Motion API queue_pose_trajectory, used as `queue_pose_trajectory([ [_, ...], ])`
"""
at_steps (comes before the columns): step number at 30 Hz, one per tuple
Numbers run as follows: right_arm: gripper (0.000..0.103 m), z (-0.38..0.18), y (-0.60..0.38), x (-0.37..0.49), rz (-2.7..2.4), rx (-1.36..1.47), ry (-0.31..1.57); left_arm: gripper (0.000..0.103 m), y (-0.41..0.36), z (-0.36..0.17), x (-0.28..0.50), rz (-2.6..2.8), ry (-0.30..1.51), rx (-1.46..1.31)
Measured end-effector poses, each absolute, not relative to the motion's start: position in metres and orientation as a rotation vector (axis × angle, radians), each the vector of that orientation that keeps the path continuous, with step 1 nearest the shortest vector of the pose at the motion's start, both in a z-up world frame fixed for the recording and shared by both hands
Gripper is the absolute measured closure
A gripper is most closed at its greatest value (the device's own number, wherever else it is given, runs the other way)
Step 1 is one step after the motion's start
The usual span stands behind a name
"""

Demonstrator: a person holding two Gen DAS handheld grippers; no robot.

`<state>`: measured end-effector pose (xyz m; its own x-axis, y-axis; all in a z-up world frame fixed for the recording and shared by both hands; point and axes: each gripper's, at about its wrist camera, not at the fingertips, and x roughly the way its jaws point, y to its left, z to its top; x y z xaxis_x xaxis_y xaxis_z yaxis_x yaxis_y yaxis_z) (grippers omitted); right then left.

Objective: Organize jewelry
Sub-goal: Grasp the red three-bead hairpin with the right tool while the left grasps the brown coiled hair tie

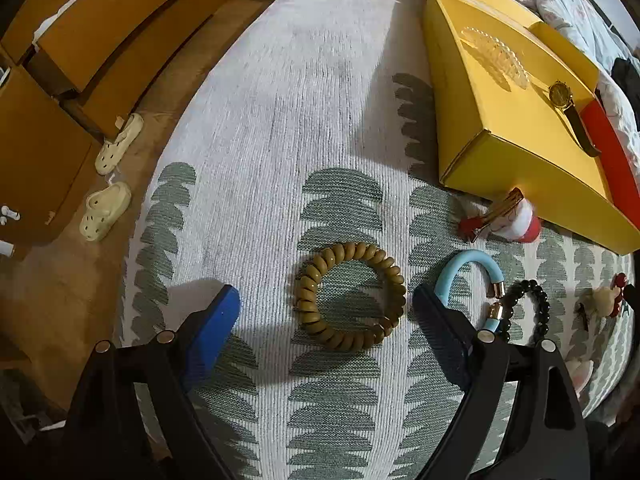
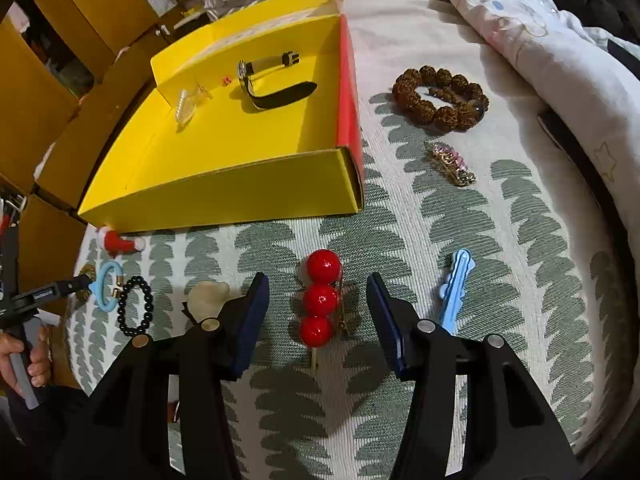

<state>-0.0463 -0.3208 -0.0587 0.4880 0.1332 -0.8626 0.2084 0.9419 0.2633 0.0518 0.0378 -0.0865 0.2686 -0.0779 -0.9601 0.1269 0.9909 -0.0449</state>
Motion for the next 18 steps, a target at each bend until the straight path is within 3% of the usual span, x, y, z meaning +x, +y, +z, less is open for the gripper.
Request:
queue_pose_trajectory([
  [9,0.059,-0.072,-0.313,-0.042,-0.094,0.290,1.100,0.026,0.034,-0.081,0.050,-0.134,1.294,0.043],
  [14,0.071,-0.077,-0.312,-0.042,-0.119,0.246,1.107,0.027,0.035,-0.084,0.051,-0.137,1.298,0.044],
  [18,0.075,-0.078,-0.311,-0.042,-0.123,0.227,1.104,0.041,0.041,-0.084,0.054,-0.125,1.298,0.033],
])
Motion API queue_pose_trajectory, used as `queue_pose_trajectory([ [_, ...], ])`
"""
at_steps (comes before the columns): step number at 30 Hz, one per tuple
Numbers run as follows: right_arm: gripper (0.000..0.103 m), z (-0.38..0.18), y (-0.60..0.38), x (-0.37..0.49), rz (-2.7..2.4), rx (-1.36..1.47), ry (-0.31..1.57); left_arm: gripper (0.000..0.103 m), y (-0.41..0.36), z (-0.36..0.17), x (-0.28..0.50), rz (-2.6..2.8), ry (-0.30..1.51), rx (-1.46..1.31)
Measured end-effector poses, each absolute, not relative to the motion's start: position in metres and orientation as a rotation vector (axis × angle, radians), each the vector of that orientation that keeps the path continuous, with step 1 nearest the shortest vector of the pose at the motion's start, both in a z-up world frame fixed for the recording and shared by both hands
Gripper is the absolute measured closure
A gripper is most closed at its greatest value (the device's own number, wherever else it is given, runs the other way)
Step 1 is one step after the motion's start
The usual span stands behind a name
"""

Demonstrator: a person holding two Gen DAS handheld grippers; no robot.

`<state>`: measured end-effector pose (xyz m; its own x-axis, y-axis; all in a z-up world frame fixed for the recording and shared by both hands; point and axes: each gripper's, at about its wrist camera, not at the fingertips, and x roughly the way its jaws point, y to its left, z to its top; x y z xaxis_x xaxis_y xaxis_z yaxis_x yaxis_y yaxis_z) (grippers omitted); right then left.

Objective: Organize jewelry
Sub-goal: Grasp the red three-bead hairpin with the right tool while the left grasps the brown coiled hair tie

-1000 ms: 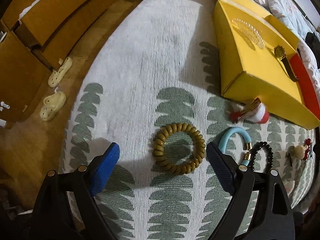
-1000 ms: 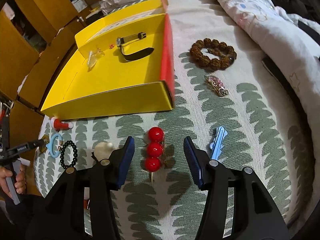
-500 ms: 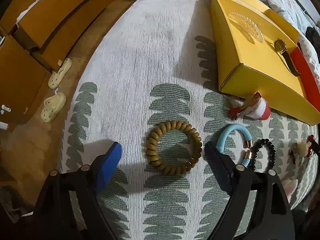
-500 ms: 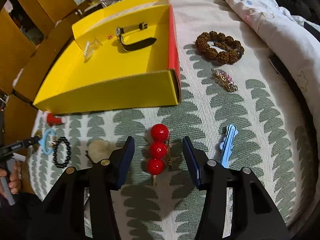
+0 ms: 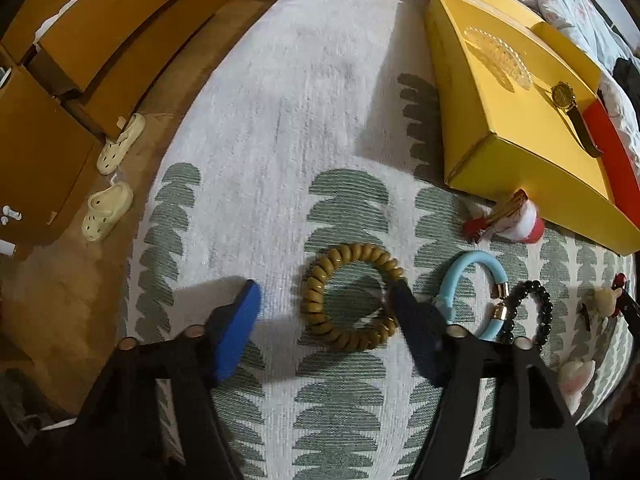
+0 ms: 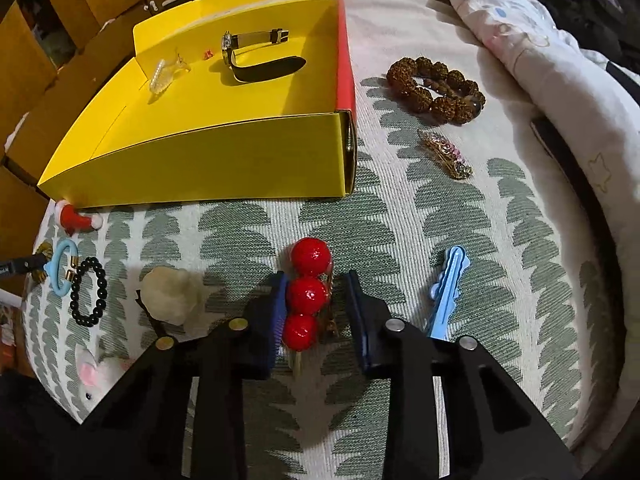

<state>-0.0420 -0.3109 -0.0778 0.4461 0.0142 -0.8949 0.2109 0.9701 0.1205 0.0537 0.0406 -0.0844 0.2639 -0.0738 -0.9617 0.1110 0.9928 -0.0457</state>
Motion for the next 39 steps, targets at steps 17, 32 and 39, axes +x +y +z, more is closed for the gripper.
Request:
queue_pose_trajectory([
  [17,0.081,-0.076,-0.315,-0.045,-0.110,0.238,1.112,0.092,0.043,-0.085,0.054,-0.141,1.291,0.030],
  [32,0.081,-0.039,-0.326,-0.060,-0.060,0.321,1.012,0.093,0.043,-0.054,0.044,-0.198,1.201,-0.051],
  [39,0.081,-0.009,-0.321,-0.054,-0.020,0.328,0.955,0.094,0.027,-0.010,0.039,-0.272,1.091,-0.086],
])
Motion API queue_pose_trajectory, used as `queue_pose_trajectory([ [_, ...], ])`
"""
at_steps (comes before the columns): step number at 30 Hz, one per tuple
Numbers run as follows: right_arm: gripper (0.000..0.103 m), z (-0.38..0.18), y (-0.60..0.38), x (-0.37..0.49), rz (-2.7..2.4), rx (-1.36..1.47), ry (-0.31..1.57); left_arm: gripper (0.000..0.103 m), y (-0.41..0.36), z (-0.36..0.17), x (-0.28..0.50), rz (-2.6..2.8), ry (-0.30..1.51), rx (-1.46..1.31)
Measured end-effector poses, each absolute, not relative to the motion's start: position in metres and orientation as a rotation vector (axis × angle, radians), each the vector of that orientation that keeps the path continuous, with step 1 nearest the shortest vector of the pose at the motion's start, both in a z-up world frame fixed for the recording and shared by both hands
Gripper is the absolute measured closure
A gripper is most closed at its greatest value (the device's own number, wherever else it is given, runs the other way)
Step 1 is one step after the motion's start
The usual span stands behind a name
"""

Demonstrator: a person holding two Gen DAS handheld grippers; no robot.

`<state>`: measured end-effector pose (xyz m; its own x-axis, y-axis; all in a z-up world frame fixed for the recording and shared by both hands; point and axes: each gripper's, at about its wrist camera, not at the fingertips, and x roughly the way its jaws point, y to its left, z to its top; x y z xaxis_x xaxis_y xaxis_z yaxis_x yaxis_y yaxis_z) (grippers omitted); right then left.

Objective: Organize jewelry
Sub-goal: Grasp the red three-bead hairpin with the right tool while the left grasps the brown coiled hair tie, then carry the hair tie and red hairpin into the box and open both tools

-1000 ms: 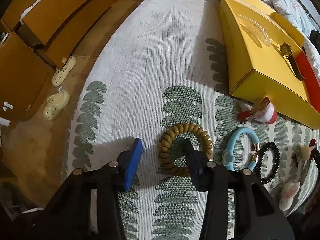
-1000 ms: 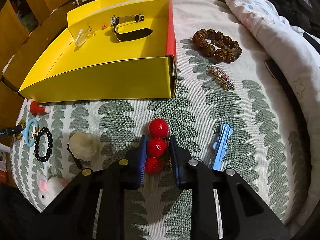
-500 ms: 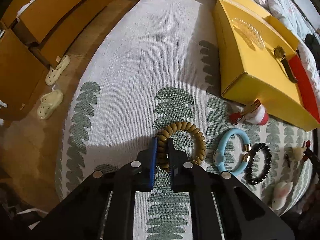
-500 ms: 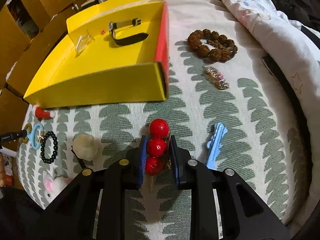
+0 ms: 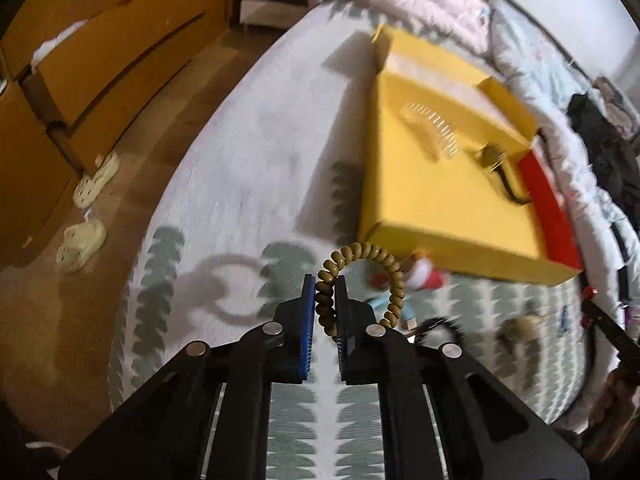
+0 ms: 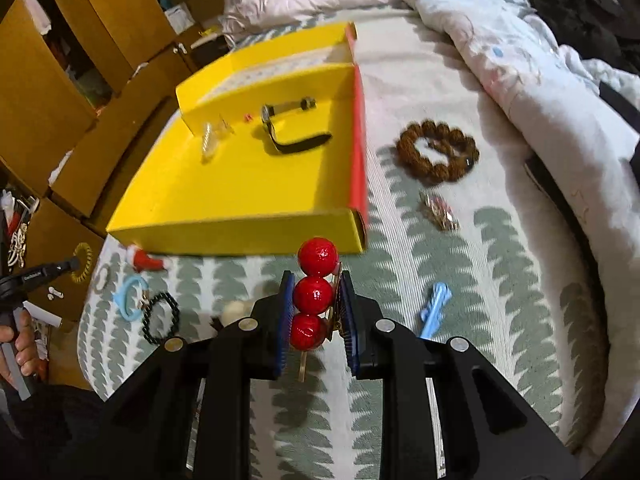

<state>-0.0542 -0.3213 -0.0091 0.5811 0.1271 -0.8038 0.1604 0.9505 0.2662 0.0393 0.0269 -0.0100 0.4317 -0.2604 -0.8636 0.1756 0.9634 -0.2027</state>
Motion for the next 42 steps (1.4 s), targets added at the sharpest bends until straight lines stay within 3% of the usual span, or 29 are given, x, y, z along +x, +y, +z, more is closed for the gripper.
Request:
queue_pose_trajectory([
  [7,0.081,0.021,-0.306,-0.012,0.043,0.308,0.943,0.093,-0.023,0.024,0.058,-0.342,1.049,-0.034],
  [13,0.081,0.027,-0.284,0.035,0.102,0.277,0.959,0.093,-0.069,0.016,0.105,-0.356,1.097,-0.001],
  [28,0.081,-0.037,-0.260,0.147,0.152,0.192,1.117,0.093,-0.100,-0.053,0.182,-0.287,1.241,0.022],
  [42,0.078,-0.068,-0.266,0.176,0.155,0.203,1.172,0.093,-0.119,-0.073,0.195,-0.284,1.272,0.065],
])
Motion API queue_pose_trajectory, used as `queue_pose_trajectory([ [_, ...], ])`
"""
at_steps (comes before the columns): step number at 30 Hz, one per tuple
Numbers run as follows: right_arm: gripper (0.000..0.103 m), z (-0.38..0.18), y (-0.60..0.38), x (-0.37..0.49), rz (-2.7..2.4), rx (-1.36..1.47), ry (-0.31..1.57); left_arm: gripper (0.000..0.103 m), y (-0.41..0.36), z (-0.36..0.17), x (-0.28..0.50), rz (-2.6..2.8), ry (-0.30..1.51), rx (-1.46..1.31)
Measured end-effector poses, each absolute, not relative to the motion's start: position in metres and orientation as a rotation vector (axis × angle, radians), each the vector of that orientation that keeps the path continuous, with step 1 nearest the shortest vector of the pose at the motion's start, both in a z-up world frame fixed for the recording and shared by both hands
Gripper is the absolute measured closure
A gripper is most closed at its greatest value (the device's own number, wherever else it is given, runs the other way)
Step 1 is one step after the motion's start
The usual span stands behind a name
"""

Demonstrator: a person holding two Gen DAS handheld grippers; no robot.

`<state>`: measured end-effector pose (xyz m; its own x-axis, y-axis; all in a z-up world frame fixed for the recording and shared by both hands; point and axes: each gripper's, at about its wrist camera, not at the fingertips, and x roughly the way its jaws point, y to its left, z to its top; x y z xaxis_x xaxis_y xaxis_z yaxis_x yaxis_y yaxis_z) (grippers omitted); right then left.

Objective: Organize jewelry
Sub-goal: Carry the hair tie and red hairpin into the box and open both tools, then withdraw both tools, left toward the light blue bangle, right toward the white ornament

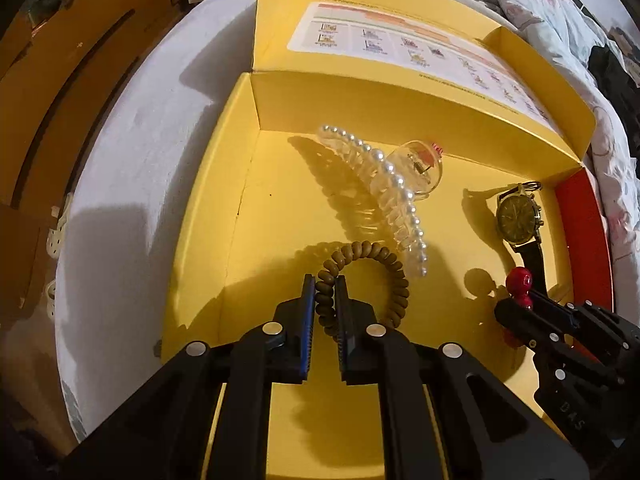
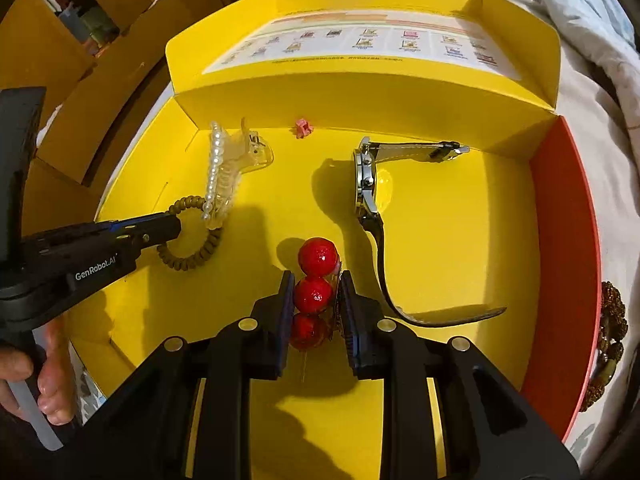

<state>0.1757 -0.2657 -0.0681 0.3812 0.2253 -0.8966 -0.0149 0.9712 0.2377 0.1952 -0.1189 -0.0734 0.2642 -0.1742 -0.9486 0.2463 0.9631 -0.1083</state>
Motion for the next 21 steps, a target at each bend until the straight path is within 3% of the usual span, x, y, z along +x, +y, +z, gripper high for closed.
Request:
queue_pose_trajectory([
  [3,0.075,-0.067,-0.267,0.176,0.139,0.211,1.170,0.088,-0.116,-0.073,0.195,-0.282,1.274,0.054],
  [7,0.074,-0.059,-0.272,0.172,0.103,0.213,1.140,0.059,-0.109,-0.060,0.192,-0.288,1.247,0.022],
  [21,0.070,0.014,-0.280,0.100,0.097,0.222,1.017,0.047,-0.071,0.002,0.115,-0.328,1.066,-0.020],
])
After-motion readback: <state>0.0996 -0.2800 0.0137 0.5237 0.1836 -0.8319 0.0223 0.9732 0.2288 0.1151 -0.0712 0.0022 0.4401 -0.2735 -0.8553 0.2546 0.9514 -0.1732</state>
